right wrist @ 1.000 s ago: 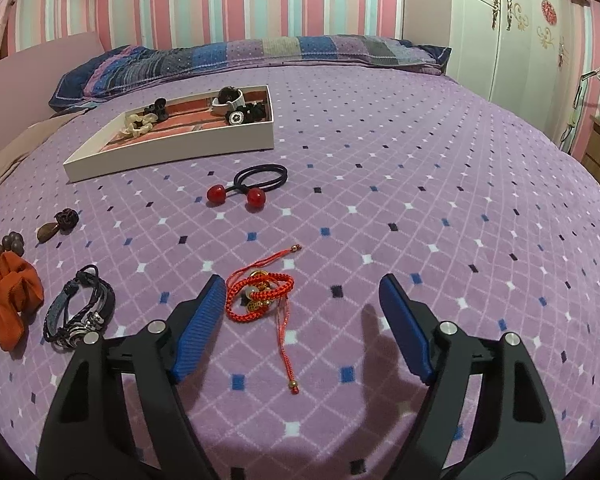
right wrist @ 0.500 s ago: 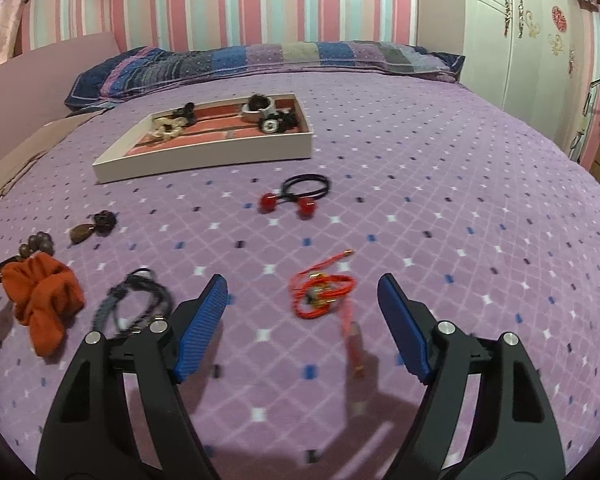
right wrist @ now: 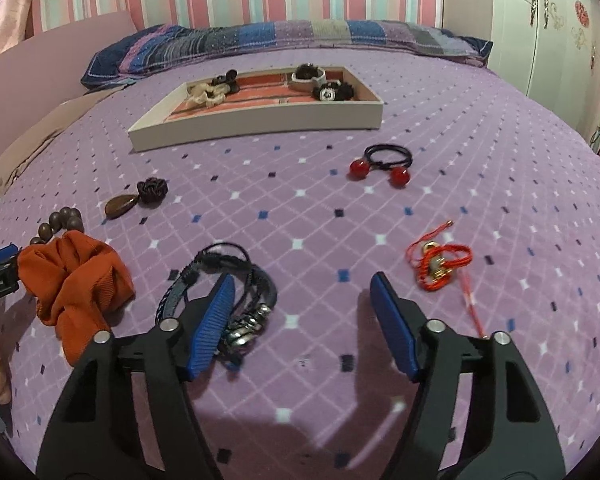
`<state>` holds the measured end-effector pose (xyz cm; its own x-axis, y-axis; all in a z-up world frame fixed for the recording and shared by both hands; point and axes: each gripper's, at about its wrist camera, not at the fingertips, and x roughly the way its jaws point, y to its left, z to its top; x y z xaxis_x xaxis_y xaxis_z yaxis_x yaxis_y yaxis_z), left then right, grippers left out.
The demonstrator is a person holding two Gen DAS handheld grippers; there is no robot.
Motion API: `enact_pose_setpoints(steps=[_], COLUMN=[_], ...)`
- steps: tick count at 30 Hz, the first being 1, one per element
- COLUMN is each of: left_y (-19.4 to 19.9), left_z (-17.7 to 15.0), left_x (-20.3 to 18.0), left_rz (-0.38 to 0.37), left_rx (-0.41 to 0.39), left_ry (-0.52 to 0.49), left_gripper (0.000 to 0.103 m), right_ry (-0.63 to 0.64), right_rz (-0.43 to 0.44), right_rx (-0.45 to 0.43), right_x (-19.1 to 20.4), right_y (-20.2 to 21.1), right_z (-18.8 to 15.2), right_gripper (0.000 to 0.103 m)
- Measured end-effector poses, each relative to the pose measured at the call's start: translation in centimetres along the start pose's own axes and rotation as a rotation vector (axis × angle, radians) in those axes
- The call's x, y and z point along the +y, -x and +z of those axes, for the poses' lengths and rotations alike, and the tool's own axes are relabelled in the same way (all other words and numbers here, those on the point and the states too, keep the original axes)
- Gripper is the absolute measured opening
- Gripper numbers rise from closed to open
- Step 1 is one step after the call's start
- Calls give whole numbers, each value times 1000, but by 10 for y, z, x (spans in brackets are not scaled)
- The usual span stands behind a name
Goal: Organize jewelry
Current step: 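Grasp the black leather bracelet with the right tool while the left tool grasps the wooden bead bracelet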
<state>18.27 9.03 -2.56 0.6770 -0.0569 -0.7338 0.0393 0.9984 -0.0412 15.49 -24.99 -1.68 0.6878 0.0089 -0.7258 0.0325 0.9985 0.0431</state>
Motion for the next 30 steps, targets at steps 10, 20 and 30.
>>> enact_pose_setpoints(steps=[10,20,30], left_y=[-4,-7,-5], left_z=[1,2,3], left_x=[-6,-16,-9], left_rz=[-19,-72,-111], left_rx=[9,12,4], left_ry=[-34,-83,-33], left_gripper=[70,40,20], right_ry=[10,22,1], right_rz=[-10,36,80], right_rx=[20,11,-5], right_x=[13,17,4], right_y=[-6,-5,-3], right_z=[-3,-3,1], right_gripper=[38,13,12])
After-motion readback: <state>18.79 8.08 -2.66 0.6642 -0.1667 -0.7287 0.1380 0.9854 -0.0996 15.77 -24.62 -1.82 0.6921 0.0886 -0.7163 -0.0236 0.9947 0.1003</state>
